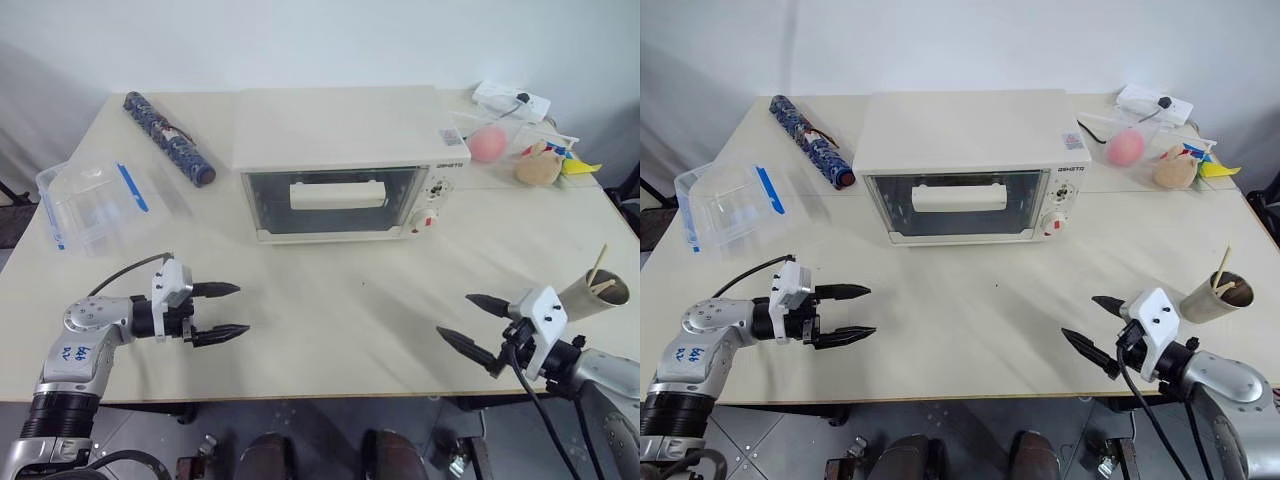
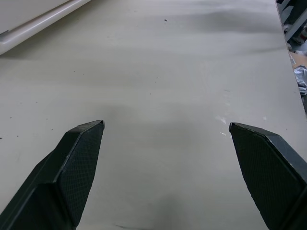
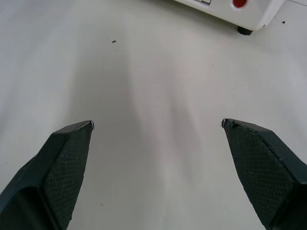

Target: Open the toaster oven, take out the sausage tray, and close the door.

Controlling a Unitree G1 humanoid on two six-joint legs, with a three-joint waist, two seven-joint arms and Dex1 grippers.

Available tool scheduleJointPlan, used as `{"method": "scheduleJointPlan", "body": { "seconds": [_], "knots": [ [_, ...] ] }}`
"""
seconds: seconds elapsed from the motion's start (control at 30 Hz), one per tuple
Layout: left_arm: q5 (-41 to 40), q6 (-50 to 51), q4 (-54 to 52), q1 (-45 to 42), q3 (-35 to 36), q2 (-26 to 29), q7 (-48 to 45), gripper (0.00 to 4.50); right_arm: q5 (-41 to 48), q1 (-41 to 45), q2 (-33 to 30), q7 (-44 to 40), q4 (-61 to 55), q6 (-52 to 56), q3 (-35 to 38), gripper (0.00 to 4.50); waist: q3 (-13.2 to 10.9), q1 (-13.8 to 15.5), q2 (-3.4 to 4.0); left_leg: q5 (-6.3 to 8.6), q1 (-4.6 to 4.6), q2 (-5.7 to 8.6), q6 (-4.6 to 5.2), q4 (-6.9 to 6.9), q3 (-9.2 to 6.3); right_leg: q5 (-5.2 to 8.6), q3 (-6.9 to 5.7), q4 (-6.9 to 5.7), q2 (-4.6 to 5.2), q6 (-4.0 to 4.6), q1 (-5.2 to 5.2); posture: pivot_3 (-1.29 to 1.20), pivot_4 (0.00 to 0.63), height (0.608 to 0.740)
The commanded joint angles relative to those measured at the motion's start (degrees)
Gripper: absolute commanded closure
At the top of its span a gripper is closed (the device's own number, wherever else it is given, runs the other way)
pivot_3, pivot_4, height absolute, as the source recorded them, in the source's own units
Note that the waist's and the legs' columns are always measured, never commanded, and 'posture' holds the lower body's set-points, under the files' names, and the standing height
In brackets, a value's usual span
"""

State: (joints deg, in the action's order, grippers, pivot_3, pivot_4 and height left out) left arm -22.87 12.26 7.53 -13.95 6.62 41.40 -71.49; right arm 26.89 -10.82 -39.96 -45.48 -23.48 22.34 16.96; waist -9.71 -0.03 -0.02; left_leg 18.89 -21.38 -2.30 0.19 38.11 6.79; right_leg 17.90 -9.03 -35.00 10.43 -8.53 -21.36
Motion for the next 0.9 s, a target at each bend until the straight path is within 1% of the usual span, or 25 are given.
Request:
{"method": "scheduleJointPlan", "body": {
  "seconds": [0.03,0.13,0.23,0.33,0.4,0.47,0.5,0.53,0.57,0.7,0.8,0.9],
  "knots": [
    [-0.95,-0.85,-0.15,-0.83,0.32,1.22,-1.92,0.07,0.16,0.57,0.23,0.23,-1.56,-1.11,0.28,0.0,0.0,0.01,0.0,0.0,0.0,0.0,0.0,0.0,0.01,0.0,0.0,-0.01,0.0,0.0,0.0,0.0,0.15,0.74],
    [-0.72,1.74,-0.65,-1.73,2.19,0.45,3.33,0.07,0.73,1.34,-0.17,0.55,-2.59,0.33,-0.21,0.0,-0.01,0.02,-0.02,0.0,-0.01,0.0,0.0,0.0,0.04,0.0,0.0,-0.02,0.0,0.0,-0.01,0.0,0.15,0.74],
    [-0.32,1.52,-0.15,-2.4,2.82,1.65,4.07,0.07,0.83,4.83,-0.69,1.0,-2.72,2.21,-2.26,0.0,-0.04,-0.05,-0.07,0.0,-0.01,-0.01,0.0,0.02,0.01,0.0,0.01,-0.03,0.0,0.0,-0.02,0.0,0.15,0.74],
    [-2.12,3.77,-0.09,-3.56,3.8,2.27,3.75,0.07,0.32,10.1,-1.28,-0.2,-1.28,2.65,-4.85,0.0,-0.06,-0.28,-0.1,0.0,-0.02,-0.07,0.0,0.04,0.0,0.0,0.06,-0.08,-0.03,0.0,-0.11,0.0,0.15,0.74],
    [-3.46,3.42,-0.22,-5.0,4.74,1.76,3.57,0.07,-0.56,15.11,-2.32,-0.85,0.59,4.69,-7.67,0.0,-0.07,-0.22,-0.12,-0.01,-0.02,-0.11,-0.01,0.04,0.01,0.0,0.07,-0.11,-0.06,0.01,-0.13,0.0,0.15,0.74],
    [-4.48,5.05,0.23,-7.03,4.99,1.71,3.87,0.07,-1.92,21.84,-3.22,-1.92,4.19,6.66,-11.31,0.0,-0.11,-0.22,-0.19,-0.01,-0.03,-0.12,-0.01,0.07,0.02,0.0,0.08,-0.1,-0.06,0.01,-0.14,0.0,0.15,0.74],
    [-5.91,6.55,0.72,-8.18,5.22,1.77,2.88,0.07,-2.98,26.16,-3.23,-2.33,6.76,7.7,-13.5,0.0,-0.13,-0.24,-0.22,-0.01,-0.05,-0.12,-0.01,0.12,0.04,0.0,0.08,-0.11,-0.06,0.01,-0.13,0.0,0.15,0.74],
    [-6.48,5.87,1.29,-9.02,5.48,1.68,1.73,0.07,-4.06,30.18,-3.14,-3.18,9.28,8.0,-15.54,0.0,-0.13,-0.27,-0.22,-0.01,-0.09,-0.12,-0.01,0.16,0.05,0.0,0.07,-0.11,-0.07,0.01,-0.15,0.0,0.15,0.74],
    [-6.55,5.5,2.11,-9.9,5.48,2.06,0.75,0.07,-4.75,34.02,-2.06,-3.49,11.77,6.9,-16.59,0.0,-0.13,-0.33,-0.22,-0.01,-0.09,-0.13,-0.01,0.18,0.06,0.0,0.07,-0.15,-0.07,0.02,-0.15,0.0,0.15,0.74],
    [-6.98,3.71,4.94,-13.43,6.4,2.73,-1.78,0.07,-6.63,44.94,1.23,-5.71,20.31,2.0,-19.12,0.0,-0.14,-0.37,-0.22,-0.01,-0.13,-0.15,-0.05,0.15,0.1,0.0,-0.01,-0.27,-0.1,0.02,-0.23,0.0,0.15,0.74],
    [-7.4,3.5,5.84,-15.22,7.06,2.78,-2.25,0.07,-8.29,48.62,1.71,-8.05,23.22,-0.68,-20.87,0.0,-0.17,-0.24,-0.27,-0.01,-0.21,-0.15,-0.05,0.12,0.1,0.0,-0.08,-0.25,-0.11,0.02,-0.28,0.0,0.15,0.74],
    [-8.19,4.45,6.0,-16.62,7.7,2.93,-2.13,0.07,-6.72,50.99,2.62,-10.96,22.21,-0.78,-21.35,0.0,-0.21,-0.38,-0.32,-0.01,-0.24,-0.15,-0.05,0.16,0.11,0.0,-0.07,-0.24,-0.1,0.01,-0.28,0.0,0.15,0.74]
  ]
}}
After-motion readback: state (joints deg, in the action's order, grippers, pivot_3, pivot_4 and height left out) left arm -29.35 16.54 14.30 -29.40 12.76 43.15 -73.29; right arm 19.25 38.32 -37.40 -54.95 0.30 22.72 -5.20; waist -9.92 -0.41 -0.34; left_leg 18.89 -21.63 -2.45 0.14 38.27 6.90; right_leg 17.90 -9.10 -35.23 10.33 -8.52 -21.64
